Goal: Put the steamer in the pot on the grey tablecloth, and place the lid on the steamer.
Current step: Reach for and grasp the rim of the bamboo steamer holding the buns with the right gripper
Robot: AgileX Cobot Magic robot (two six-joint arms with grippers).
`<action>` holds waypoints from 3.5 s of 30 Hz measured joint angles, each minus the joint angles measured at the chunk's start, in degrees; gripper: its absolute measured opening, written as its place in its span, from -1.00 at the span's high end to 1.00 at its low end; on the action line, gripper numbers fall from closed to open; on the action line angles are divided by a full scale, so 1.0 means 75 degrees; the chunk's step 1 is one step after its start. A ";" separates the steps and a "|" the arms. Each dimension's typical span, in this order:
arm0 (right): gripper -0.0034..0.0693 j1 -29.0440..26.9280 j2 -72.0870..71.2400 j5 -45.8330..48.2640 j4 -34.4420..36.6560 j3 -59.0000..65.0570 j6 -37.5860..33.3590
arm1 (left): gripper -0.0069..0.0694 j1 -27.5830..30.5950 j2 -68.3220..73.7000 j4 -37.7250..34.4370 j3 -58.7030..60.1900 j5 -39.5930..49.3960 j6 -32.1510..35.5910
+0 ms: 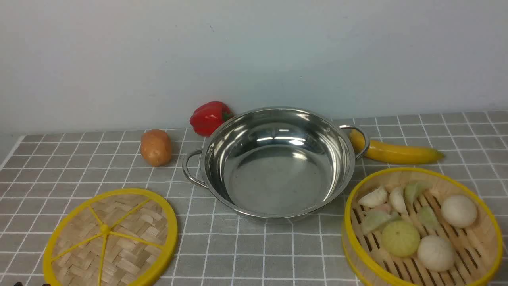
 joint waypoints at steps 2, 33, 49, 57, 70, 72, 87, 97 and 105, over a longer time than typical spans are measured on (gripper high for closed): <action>0.24 0.0000 0.0000 0.0000 0.0000 0.0000 0.0000 | 0.18 0.0000 0.0000 0.0000 0.0000 0.0000 0.0000; 0.24 0.0000 0.0000 0.0000 -0.0080 0.0000 -0.0006 | 0.18 0.0000 0.0000 -0.0136 0.0000 0.0000 -0.0061; 0.24 0.0000 0.0000 -0.1674 0.3595 0.0000 0.2107 | 0.18 0.0000 -0.0014 -0.4717 0.0000 -0.0764 -0.1137; 0.24 0.0000 0.0000 -0.1919 0.3992 0.0000 0.2420 | 0.18 0.0000 -0.0014 -0.5141 0.0000 -0.2510 -0.1178; 0.24 0.0000 0.1187 -0.3616 0.1815 -0.2661 0.2242 | 0.18 0.0000 -0.0014 -0.5401 0.0000 -0.4349 -0.1489; 0.24 0.0000 0.1903 -0.1620 0.1140 -0.3661 0.2218 | 0.18 0.0000 -0.0014 -0.5401 0.0000 -0.4417 -0.1664; 0.24 0.0000 0.8258 0.6883 0.0787 -0.6933 -0.0771 | 0.18 0.0000 0.3506 -0.1711 -0.2643 -0.0102 -0.0832; 0.24 0.0000 1.0508 0.5622 0.0945 -0.6933 -0.1012 | 0.18 0.0000 0.8216 0.0035 -0.5692 0.3416 -0.0833; 0.24 0.0000 1.1766 0.4870 0.0872 -0.6933 -0.1018 | 0.18 0.0000 1.0353 0.1199 -0.7204 0.4541 -0.1455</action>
